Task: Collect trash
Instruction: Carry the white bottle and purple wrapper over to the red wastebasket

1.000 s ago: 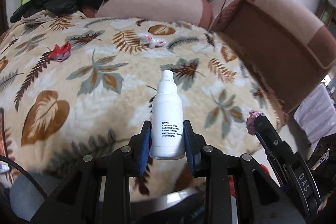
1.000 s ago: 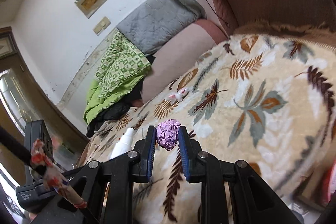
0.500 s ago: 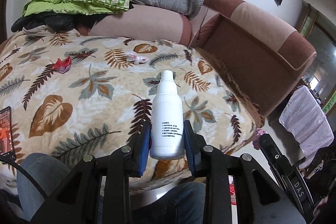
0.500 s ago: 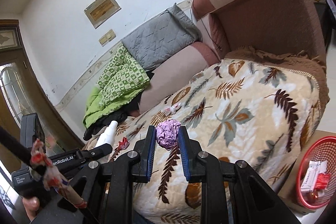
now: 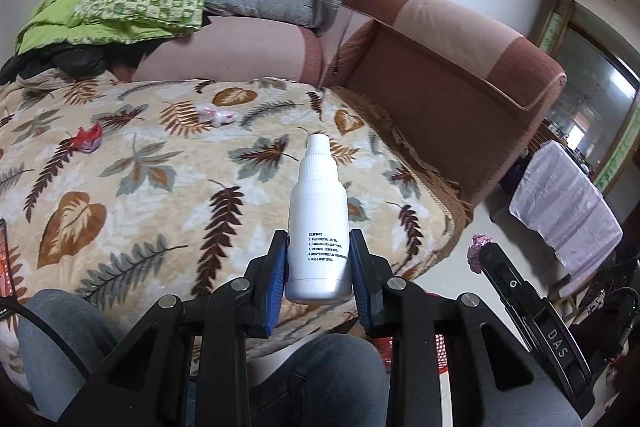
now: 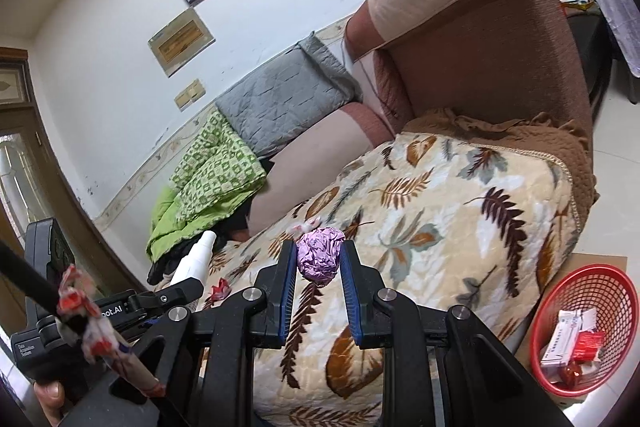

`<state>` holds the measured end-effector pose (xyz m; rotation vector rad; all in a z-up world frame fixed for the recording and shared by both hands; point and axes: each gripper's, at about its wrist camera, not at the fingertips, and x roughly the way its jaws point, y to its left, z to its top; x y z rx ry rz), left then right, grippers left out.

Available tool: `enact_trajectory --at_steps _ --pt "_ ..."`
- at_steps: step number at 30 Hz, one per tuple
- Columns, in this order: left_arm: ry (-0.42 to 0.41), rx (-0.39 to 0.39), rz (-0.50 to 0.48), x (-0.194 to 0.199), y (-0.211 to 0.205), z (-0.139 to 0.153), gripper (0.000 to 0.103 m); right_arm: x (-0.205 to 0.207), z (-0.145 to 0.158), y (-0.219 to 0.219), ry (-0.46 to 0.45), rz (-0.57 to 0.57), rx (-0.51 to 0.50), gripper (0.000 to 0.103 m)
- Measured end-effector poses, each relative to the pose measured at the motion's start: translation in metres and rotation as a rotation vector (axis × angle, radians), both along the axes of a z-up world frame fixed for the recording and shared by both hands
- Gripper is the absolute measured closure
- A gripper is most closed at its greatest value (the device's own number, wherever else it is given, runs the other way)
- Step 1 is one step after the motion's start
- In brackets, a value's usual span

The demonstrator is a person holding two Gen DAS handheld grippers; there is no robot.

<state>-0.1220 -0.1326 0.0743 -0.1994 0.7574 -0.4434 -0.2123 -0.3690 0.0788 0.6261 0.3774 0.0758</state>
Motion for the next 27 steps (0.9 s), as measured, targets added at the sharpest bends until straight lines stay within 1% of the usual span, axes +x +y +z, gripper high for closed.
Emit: enact_trajectory --at_steps 9,20,27 --pt "-0.015 -0.003 -0.077 -0.007 -0.032 0.008 0.074 -0.016 0.0 -0.024 0.012 -0.073 -0.007 0.08" --pt "-0.021 0.007 -0.165 -0.012 -0.074 0.01 0.074 -0.035 -0.017 -0.062 0.102 -0.182 -0.017 0.08" --pt "-0.002 0.028 -0.241 -0.023 -0.109 -0.001 0.074 -0.051 -0.033 -0.086 0.173 -0.257 -0.006 0.08"
